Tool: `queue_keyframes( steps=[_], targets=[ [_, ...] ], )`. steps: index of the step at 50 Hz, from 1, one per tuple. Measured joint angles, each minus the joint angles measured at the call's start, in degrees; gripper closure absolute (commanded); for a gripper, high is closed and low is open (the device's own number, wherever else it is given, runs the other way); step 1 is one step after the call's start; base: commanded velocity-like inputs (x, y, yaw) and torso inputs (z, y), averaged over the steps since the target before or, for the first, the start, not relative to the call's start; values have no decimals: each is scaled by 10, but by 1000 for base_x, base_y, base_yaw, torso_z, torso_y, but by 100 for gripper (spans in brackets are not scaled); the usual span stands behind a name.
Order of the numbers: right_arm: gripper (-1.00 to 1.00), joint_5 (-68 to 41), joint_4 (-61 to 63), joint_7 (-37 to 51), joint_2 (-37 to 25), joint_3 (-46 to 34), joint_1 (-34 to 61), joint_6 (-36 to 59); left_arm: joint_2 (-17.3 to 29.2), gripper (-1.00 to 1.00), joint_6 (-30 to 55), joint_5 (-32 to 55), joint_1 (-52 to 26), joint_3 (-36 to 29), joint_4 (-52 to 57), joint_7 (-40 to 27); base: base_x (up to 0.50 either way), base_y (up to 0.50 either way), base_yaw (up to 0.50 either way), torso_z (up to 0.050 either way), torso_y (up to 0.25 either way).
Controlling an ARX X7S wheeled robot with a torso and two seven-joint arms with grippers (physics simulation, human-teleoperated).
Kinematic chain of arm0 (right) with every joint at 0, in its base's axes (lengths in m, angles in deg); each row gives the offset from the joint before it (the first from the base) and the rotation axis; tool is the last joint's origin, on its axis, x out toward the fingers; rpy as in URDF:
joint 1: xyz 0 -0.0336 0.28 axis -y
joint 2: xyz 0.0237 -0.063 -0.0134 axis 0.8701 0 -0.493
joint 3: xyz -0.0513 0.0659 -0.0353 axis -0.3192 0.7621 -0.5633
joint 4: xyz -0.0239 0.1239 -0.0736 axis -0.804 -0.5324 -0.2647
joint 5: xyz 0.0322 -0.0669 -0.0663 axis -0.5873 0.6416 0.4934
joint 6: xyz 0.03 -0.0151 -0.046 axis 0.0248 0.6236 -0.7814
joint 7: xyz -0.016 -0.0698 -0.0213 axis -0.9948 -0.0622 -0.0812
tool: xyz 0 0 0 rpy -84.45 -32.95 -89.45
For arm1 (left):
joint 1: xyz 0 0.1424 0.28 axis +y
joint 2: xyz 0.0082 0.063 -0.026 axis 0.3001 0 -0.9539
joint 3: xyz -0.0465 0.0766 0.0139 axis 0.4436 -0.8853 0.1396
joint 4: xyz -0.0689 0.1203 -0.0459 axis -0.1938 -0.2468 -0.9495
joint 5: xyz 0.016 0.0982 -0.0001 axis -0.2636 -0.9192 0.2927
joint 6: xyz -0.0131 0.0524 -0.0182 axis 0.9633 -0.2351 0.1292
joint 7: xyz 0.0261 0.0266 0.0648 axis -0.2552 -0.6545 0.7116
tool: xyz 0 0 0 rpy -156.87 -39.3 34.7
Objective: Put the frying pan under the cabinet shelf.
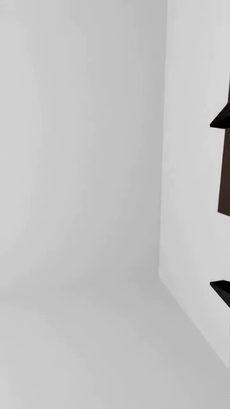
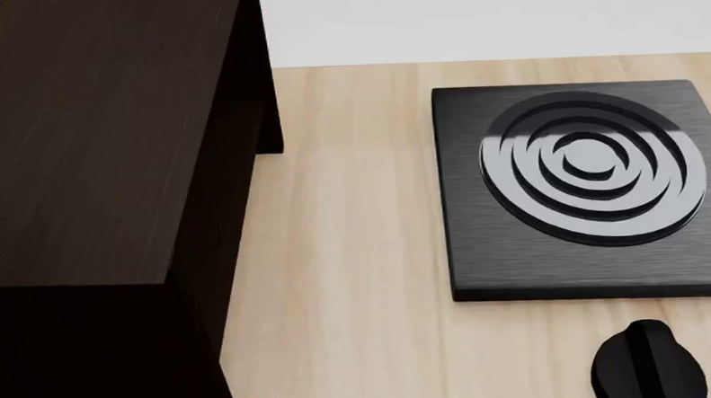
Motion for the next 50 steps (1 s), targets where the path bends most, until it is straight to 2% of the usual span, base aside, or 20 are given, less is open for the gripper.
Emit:
queue_keyframes(
  steps=[21, 50],
  targets=[
    [-100, 68, -116, -88, 64, -26, -7, -49, -11, -100, -15, -4, -15, -11, -27, -18, 0, 0, 0, 0, 0],
    [-100, 84, -193, -137, 97, -38, -50, -96, -16, -100, -23, 1, -27, -11, -39, -40, 0, 0, 0, 0, 0]
  ],
)
